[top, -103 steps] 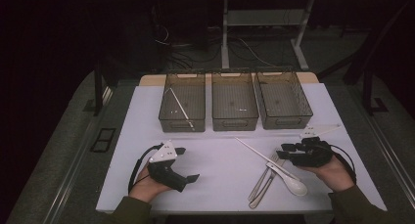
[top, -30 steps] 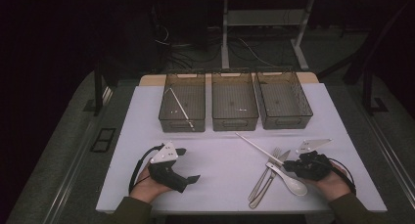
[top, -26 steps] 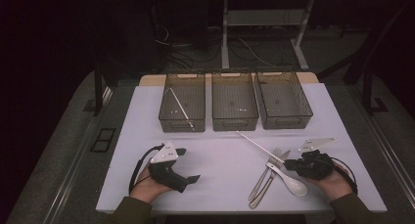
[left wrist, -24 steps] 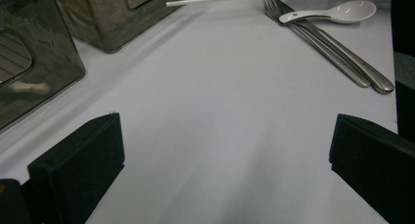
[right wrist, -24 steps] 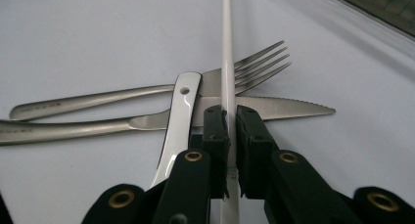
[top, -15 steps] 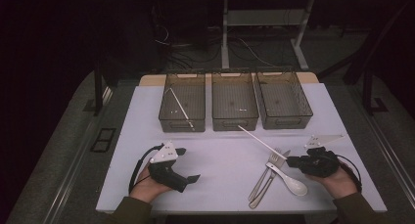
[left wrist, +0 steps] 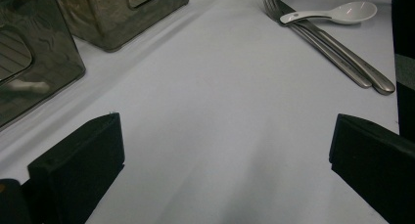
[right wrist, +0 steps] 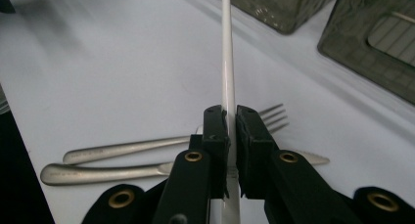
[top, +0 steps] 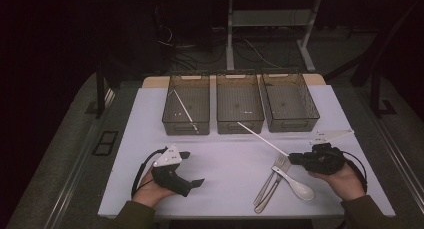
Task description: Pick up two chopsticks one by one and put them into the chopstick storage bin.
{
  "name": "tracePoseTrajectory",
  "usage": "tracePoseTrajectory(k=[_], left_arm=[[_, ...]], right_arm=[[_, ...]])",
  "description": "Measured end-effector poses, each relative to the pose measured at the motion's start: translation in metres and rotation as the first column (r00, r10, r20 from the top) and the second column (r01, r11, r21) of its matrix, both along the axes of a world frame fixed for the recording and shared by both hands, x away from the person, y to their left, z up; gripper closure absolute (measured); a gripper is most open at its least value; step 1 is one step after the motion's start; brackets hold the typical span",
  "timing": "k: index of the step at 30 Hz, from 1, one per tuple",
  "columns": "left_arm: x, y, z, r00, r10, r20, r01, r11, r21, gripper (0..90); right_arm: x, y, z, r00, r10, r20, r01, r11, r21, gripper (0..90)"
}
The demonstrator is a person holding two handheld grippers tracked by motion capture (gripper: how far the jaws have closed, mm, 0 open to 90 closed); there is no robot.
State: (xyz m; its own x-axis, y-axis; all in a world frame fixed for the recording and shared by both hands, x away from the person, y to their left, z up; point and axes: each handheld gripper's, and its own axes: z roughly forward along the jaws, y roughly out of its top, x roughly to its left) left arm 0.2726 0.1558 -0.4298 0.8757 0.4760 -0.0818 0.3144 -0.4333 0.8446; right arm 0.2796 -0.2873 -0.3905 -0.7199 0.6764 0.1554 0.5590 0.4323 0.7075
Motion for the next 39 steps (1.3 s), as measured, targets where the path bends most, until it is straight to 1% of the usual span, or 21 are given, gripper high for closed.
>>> tracePoseTrajectory(k=[4,9,11,18,20,22,29,30,31,33,38,39], left_arm=[[0.0,0.0,0.0,1.0,0.0,-0.001,0.0,1.0,0.001,0.0],[0.0,0.0,0.0,1.0,0.001,-0.002,-0.001,1.0,-0.001,0.0],[0.0,0.0,0.0,1.0,0.001,-0.002,-0.001,1.0,0.0,0.0],[0.0,0.0,0.0,1.0,0.0,-0.001,0.0,1.0,0.002,0.0],[0.0,-0.001,0.0,1.0,0.004,-0.002,-0.004,1.0,-0.004,0.0],[0.0,0.0,0.001,1.0,-0.001,0.001,0.001,1.0,0.004,0.0],[0.0,0.0,0.001,1.0,-0.002,0.001,0.002,1.0,0.002,0.0],[0.0,-0.001,0.001,1.0,-0.001,0.001,0.001,1.0,0.001,0.0],[-0.001,-0.002,0.0,1.0,0.003,0.002,-0.003,1.0,-0.009,0.0],[0.0,-0.002,0.001,1.0,-0.002,0.007,0.002,1.0,-0.004,0.0],[-0.001,-0.002,0.001,1.0,0.001,0.001,-0.001,0.9999,-0.012,0.0],[-0.001,-0.002,0.001,1.0,0.001,0.0,-0.001,0.9999,-0.013,0.0]], right_arm=[[0.002,0.004,0.005,0.9999,0.007,0.008,-0.007,1.0,0.002,83.6],[0.001,0.006,0.012,0.9997,0.015,0.017,-0.015,1.0,0.021,83.6],[0.001,0.007,0.014,0.9996,0.016,0.022,-0.016,1.0,0.02,83.7],[0.008,0.014,0.021,0.9993,0.014,0.034,-0.016,0.999,0.03,83.6],[0.01,0.018,0.023,0.9992,0.02,0.034,-0.021,0.999,0.03,83.6],[0.013,0.021,0.025,0.9992,0.019,0.036,-0.02,0.999,0.034,83.6],[0.025,0.036,0.029,0.9993,0.016,0.035,-0.017,0.999,0.047,83.6],[0.027,0.038,0.03,0.9993,0.016,0.034,-0.018,0.999,0.049,83.6],[0.029,0.04,0.031,0.9992,0.017,0.035,-0.019,0.999,0.049,83.6],[0.033,0.045,0.032,0.9993,0.016,0.034,-0.018,0.999,0.048,83.6],[0.045,0.063,0.037,0.9995,0.02,0.026,-0.021,0.999,0.046,83.6],[0.047,0.067,0.038,0.9994,0.02,0.029,-0.022,0.999,0.043,83.6]])
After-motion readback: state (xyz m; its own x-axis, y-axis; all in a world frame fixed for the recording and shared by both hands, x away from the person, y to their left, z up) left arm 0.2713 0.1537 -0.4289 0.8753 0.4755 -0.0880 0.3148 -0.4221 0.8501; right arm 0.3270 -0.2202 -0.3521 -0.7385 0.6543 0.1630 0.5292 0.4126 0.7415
